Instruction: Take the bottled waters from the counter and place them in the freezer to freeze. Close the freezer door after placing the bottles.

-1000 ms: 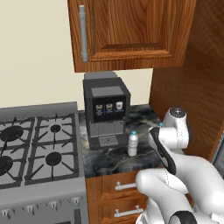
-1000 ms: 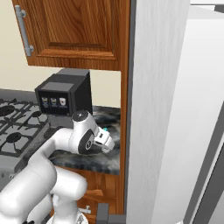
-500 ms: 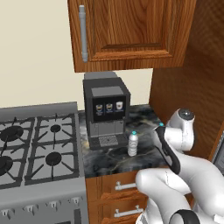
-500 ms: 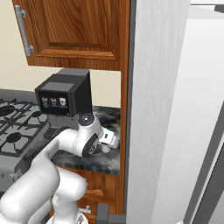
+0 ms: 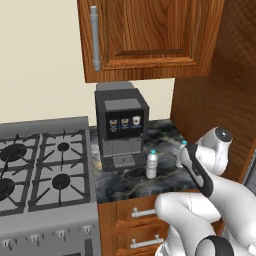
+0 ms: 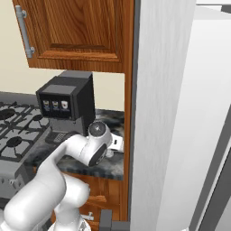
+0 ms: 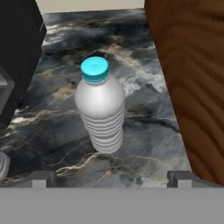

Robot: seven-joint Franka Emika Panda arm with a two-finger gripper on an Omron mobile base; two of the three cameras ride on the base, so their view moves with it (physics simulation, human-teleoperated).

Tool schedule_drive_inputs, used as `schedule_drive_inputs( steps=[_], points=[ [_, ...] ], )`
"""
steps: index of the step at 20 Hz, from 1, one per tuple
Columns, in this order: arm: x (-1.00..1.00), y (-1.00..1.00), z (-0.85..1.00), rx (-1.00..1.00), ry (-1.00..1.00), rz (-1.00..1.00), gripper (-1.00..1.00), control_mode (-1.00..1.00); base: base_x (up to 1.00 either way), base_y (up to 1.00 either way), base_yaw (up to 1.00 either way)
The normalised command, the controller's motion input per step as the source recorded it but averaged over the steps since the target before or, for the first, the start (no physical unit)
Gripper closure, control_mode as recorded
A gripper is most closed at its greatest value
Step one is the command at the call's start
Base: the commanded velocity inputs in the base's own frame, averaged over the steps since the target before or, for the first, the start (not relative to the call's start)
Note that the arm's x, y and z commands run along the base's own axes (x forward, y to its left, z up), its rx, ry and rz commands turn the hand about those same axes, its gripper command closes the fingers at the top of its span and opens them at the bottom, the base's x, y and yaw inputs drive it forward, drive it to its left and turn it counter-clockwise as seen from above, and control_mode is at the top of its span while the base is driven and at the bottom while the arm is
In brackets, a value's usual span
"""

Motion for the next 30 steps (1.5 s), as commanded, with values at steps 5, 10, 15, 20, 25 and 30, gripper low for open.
schedule_drive_inputs(
  steps=[5, 10, 15, 20, 25, 30],
  points=[
    [0.03, 0.0, -0.01, 0.0, 0.0, 0.09, -1.0, -1.0, 0.0, 0.0, 0.0],
    [0.03, 0.0, -0.05, 0.0, 0.0, 0.08, -1.0, -1.0, 0.0, 0.0, 0.0],
    [0.02, 0.0, -0.16, 0.0, 0.0, 0.06, -1.0, -1.0, 0.0, 0.0, 0.0],
    [0.12, 0.0, -0.01, 0.0, -0.01, 0.01, -1.0, -1.0, 0.0, 0.0, 0.0],
    [0.13, 0.0, -0.04, 0.0, 0.0, 0.0, -1.0, -1.0, 0.0, 0.0, 0.0],
    [0.12, 0.0, -0.1, 0.0, 0.0, 0.0, -1.0, -1.0, 0.0, 0.0, 0.0]
  ],
)
